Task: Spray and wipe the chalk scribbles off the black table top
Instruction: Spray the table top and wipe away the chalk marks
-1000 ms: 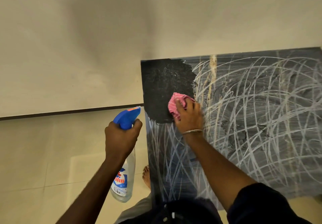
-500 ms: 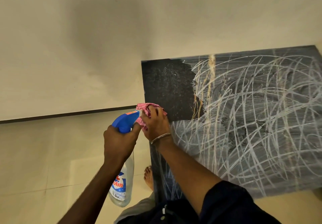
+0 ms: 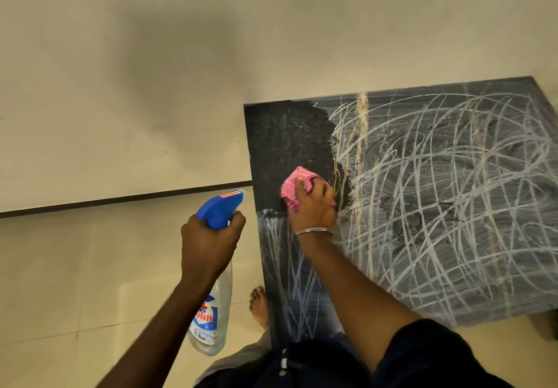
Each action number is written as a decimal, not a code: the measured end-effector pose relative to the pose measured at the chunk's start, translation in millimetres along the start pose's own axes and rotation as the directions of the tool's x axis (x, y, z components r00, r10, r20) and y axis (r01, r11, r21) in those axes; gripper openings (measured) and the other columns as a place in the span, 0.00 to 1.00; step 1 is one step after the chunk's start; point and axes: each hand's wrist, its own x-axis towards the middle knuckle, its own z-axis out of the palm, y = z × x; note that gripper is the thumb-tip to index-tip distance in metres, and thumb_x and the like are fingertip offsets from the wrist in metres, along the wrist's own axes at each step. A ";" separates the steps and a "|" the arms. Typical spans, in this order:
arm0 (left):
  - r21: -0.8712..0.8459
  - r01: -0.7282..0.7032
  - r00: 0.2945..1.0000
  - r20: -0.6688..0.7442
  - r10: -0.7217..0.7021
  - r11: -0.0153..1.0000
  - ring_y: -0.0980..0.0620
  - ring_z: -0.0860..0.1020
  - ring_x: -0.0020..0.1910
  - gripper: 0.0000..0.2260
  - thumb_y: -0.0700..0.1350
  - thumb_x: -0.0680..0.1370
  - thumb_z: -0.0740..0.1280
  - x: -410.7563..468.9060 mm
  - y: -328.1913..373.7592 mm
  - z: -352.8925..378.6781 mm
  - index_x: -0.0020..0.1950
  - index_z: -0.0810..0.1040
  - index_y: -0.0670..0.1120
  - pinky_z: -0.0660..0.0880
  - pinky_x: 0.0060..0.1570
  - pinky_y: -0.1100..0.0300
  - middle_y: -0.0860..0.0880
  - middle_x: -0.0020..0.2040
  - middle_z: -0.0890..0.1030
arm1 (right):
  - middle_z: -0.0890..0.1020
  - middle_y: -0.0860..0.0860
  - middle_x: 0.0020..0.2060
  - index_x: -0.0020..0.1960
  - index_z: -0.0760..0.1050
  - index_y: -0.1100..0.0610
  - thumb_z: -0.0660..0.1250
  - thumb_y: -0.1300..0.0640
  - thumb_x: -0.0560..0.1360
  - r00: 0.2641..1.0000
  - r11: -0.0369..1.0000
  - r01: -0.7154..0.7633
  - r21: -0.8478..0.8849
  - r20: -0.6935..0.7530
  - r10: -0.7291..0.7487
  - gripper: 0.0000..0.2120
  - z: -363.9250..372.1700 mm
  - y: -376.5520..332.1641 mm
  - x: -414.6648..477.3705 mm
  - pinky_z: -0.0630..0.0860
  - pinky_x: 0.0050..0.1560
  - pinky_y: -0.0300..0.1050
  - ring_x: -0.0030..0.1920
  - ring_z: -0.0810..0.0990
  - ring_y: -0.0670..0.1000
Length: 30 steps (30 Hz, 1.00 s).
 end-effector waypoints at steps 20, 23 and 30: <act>0.008 -0.005 1.000 -0.019 0.005 1.000 0.49 0.77 0.27 0.05 0.43 0.77 0.70 -13.9 -10.0 -4.5 0.48 0.75 0.44 0.76 0.34 0.62 0.41 0.32 0.77 | 0.69 0.59 0.66 0.71 0.67 0.47 0.72 0.44 0.68 0.989 0.988 -0.119 0.099 -0.078 0.127 0.33 7.0 34.2 -35.1 0.75 0.53 0.56 0.62 0.67 0.62; 0.020 -0.021 1.000 -0.010 0.021 1.000 0.48 0.77 0.27 0.04 0.42 0.77 0.70 -17.5 -11.3 -1.8 0.47 0.75 0.44 0.78 0.36 0.59 0.40 0.31 0.78 | 0.71 0.60 0.65 0.71 0.66 0.48 0.71 0.40 0.68 0.982 0.983 0.174 0.058 -0.077 -0.170 0.35 22.5 -13.1 -52.6 0.75 0.56 0.56 0.62 0.70 0.63; 0.017 -0.017 1.000 -0.013 0.017 1.000 0.49 0.77 0.27 0.04 0.43 0.77 0.70 -22.5 -18.6 1.9 0.46 0.75 0.46 0.78 0.35 0.59 0.41 0.31 0.78 | 0.71 0.57 0.67 0.71 0.68 0.44 0.76 0.44 0.65 0.891 0.889 0.448 0.099 0.035 -0.453 0.37 25.6 -11.3 -68.1 0.78 0.52 0.56 0.63 0.71 0.61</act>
